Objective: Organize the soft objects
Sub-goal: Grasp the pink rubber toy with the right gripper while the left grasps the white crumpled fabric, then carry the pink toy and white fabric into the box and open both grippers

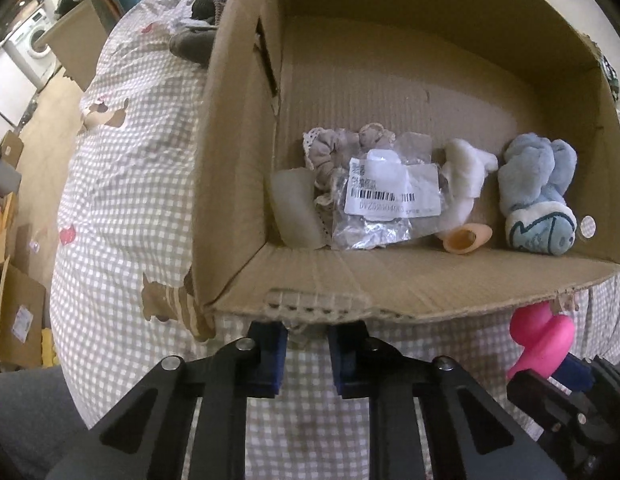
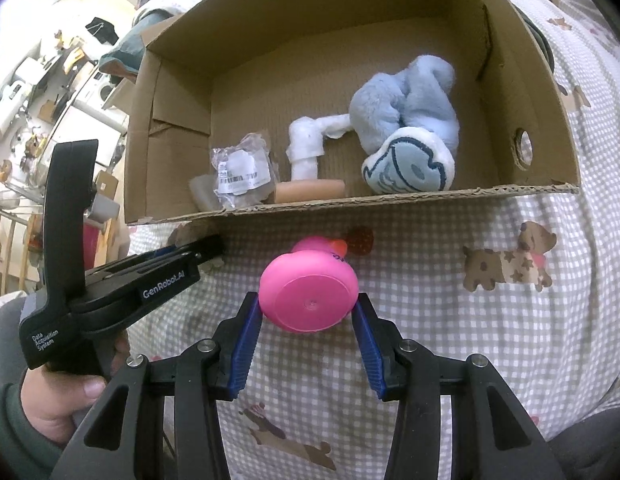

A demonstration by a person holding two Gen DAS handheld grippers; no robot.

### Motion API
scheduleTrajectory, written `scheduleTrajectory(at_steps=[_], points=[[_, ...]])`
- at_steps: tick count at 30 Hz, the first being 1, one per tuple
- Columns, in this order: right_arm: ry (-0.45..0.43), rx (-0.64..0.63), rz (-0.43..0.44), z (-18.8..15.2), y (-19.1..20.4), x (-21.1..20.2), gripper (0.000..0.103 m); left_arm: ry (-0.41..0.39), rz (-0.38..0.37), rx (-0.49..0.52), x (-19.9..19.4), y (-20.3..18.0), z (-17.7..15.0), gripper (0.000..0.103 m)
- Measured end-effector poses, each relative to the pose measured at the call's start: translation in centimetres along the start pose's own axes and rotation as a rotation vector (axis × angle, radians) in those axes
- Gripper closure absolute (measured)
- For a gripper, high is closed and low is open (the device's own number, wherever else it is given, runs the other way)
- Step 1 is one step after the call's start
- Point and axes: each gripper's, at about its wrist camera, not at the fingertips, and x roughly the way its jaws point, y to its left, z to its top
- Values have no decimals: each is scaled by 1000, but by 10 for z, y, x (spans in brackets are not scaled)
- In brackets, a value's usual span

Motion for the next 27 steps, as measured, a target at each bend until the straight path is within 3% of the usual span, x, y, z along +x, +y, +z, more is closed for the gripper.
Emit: scheduleTrajectory(at_steps=[14, 27], points=[[-17, -2, -14, -4, -2, -5, 54, -14, -11, -10, -26, 35, -42, 89], [-77, -27, -22, -15, 2, -31, 54, -86, -22, -2, -58, 24, -61, 89]])
